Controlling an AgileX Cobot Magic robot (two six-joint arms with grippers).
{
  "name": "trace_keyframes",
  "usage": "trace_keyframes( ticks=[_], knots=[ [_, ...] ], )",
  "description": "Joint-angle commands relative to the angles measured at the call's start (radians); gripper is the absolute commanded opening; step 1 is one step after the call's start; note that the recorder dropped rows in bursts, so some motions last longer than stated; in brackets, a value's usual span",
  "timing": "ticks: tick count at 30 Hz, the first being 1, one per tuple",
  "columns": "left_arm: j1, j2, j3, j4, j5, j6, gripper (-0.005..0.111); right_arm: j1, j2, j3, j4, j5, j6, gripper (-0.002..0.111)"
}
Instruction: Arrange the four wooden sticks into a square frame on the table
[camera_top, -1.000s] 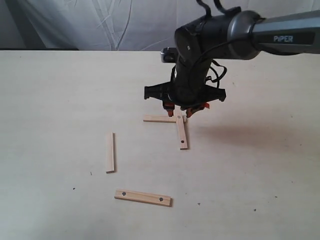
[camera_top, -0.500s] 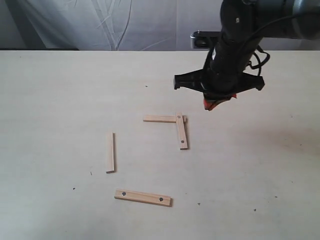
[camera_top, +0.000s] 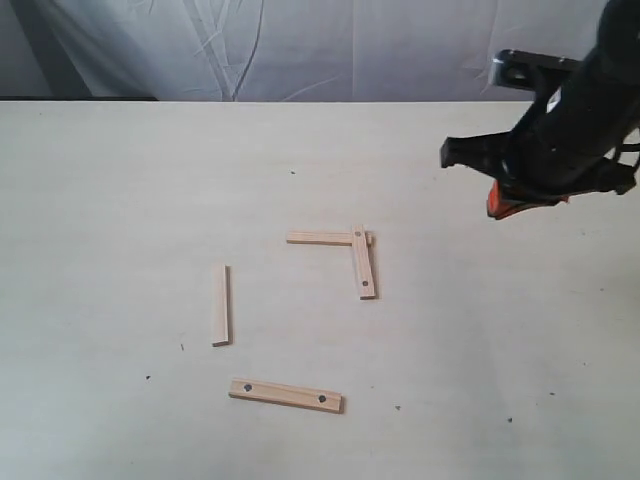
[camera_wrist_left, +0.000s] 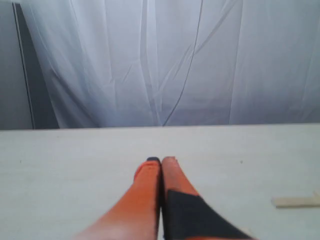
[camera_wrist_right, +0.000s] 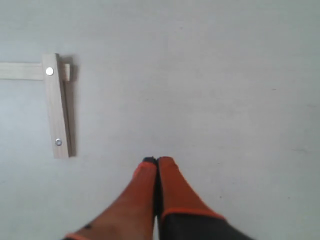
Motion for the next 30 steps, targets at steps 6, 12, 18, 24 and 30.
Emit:
trace_keyframes(
  ticks=[6,12,18,24,30],
  knots=[
    [0.001,-0.004,0.005,-0.214,-0.202,-0.098,0.0,-0.093,-0.098,0.074,-0.013,0.004,-0.098,0.0],
    [0.001,-0.004,-0.072,-0.289,-0.152,-0.096,0.0,-0.093,-0.098,0.116,-0.001,-0.059,-0.128,0.0],
    [0.001,0.309,-0.432,-0.097,0.247,-0.071,0.0,-0.093,-0.098,0.117,0.022,-0.104,-0.128,0.0],
    [0.001,0.799,-0.767,0.049,0.678,-0.05,0.0,-0.093,-0.098,0.117,0.022,-0.098,-0.128,0.0],
    [-0.014,1.166,-0.809,-0.11,0.69,0.1,0.0,-0.093,-0.098,0.117,0.044,-0.108,-0.128,0.0]
  ],
)
